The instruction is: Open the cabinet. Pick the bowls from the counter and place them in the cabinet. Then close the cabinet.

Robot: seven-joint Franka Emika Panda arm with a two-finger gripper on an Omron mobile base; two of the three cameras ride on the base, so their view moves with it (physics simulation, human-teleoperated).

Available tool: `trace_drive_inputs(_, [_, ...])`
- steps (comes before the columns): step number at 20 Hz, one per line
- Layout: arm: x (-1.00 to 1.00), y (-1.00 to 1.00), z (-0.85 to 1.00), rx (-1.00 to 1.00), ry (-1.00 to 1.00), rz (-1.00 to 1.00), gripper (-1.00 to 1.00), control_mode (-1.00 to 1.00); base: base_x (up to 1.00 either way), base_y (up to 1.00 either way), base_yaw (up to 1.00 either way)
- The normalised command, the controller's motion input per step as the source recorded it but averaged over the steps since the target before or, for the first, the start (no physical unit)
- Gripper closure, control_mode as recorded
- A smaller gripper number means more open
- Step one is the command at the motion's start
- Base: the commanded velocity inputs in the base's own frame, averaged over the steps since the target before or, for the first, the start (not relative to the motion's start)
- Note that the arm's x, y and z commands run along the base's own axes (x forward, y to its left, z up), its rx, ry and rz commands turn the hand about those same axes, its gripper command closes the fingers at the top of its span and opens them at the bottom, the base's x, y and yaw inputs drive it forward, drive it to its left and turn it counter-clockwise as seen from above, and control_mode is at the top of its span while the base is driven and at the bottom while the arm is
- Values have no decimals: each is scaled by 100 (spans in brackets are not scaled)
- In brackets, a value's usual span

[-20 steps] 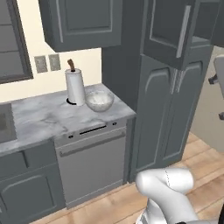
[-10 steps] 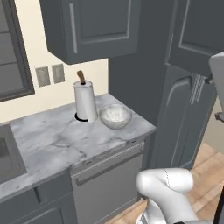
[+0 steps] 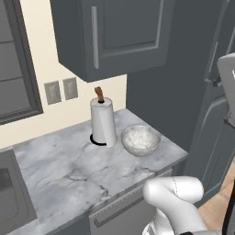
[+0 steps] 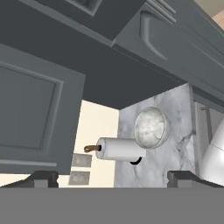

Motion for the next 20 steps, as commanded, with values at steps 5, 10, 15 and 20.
trace_drive_inputs(5, [0,0,0,0,0,0,-100,100,77,19,-4])
trace_drive_inputs(10, [0,0,0,0,0,0,-100,100,65,25,-21])
trace_drive_inputs(15, [0,0,0,0,0,0,-100,100,55,33,-28])
trace_drive_inputs(20, [0,0,0,0,0,0,-100,100,37,26,-22])
